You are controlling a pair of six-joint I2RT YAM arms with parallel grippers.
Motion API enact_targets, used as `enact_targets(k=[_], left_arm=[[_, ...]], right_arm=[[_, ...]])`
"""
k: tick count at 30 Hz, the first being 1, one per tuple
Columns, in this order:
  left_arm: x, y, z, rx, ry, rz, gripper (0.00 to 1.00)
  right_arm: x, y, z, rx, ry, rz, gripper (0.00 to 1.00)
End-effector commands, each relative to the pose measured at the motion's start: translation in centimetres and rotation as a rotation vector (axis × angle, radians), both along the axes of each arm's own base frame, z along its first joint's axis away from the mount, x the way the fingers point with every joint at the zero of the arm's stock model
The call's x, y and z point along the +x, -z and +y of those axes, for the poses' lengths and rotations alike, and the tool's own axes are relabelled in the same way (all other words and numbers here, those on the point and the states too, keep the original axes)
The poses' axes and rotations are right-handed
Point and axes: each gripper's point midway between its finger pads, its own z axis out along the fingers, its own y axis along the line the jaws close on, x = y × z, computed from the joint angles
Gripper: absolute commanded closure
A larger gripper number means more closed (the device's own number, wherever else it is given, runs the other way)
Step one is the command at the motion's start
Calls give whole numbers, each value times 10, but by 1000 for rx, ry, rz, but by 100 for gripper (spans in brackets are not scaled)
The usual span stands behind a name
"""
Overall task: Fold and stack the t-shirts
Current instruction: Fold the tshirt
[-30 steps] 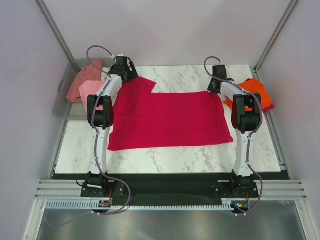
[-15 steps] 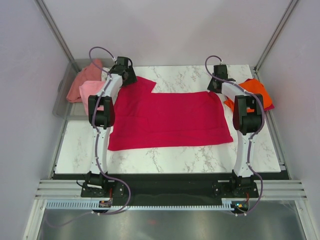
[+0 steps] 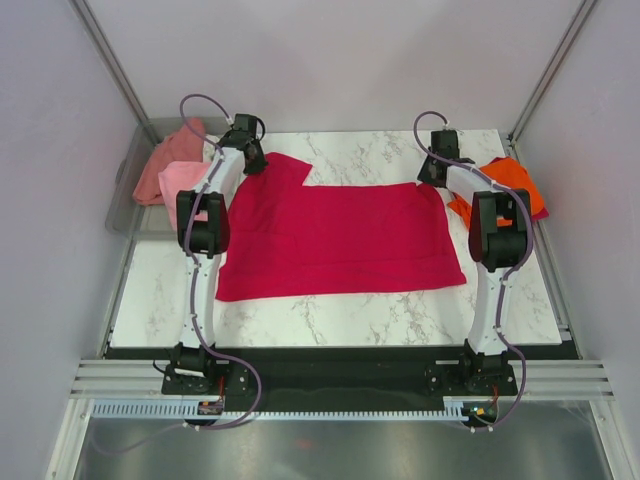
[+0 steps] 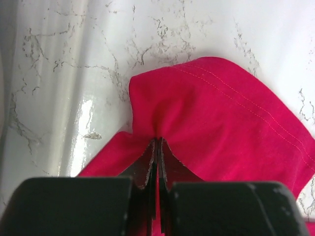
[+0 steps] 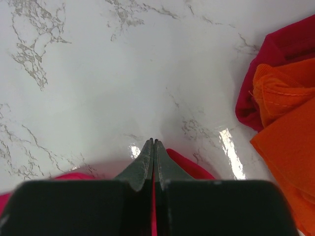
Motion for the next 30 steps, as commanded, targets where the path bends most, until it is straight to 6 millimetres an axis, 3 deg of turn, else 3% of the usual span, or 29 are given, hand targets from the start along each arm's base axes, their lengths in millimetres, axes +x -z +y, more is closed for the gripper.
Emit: enact_targets(k=[1, 7, 8, 9, 11, 12, 20, 25, 28, 30], left_arm=[[10, -29, -7, 57, 57, -78, 98], [7, -67, -7, 154, 40, -170, 98], [-1, -58, -4, 170, 36, -151, 98], [3, -85, -7, 163, 29, -225, 98], [-6, -80, -4, 176, 23, -226, 98], [-4, -98, -4, 172, 16, -271, 98], [-10, -100, 1, 187, 3, -277, 98], [-19, -114, 6, 199, -12, -308, 98], [-25, -112, 9, 208, -16, -315, 98], [-26, -120, 10, 206, -19, -342, 98]], right_arm=[[6, -40, -2, 24, 3, -90, 100], [1, -46, -8, 28, 14, -94, 100], [1, -47, -8, 29, 15, -97, 100], [0, -48, -9, 31, 16, -97, 100], [-1, -53, -12, 29, 16, -104, 100], [-2, -53, -14, 29, 20, -103, 100], [-5, -54, -24, 30, 42, -102, 100], [-11, -60, -34, 27, 81, -110, 100], [-16, -61, -33, 48, 80, -109, 100], [-19, -65, -32, 52, 75, -114, 100]])
